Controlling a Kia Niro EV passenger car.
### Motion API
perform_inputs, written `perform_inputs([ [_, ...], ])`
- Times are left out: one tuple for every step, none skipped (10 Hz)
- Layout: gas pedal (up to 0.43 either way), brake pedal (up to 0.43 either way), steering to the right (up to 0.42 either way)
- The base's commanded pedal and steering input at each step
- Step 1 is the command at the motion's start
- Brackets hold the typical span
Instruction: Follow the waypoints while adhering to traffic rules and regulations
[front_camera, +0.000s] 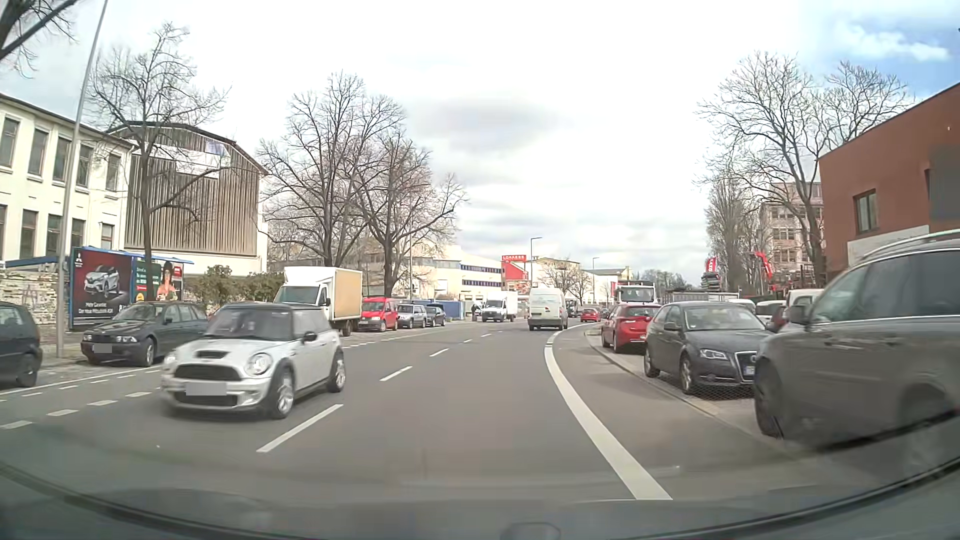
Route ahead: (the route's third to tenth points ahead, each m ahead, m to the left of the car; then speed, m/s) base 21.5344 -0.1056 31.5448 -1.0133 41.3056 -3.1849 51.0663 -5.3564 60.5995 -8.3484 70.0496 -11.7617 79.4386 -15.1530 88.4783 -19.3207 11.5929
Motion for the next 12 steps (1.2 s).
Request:
perform_inputs([
  [0.087,0.000,0.003],
  [0.087,0.000,0.003],
  [0.087,0.000,0.004],
  [0.087,0.000,0.007],
  [0.087,0.000,0.009],
  [0.087,0.000,0.011],
  [0.087,0.000,0.012],
  [0.087,0.000,0.014],
  [0.079,0.000,0.020],
  [0.067,0.000,0.028],
  [0.067,0.000,0.030],
  [0.067,0.000,0.033],
])
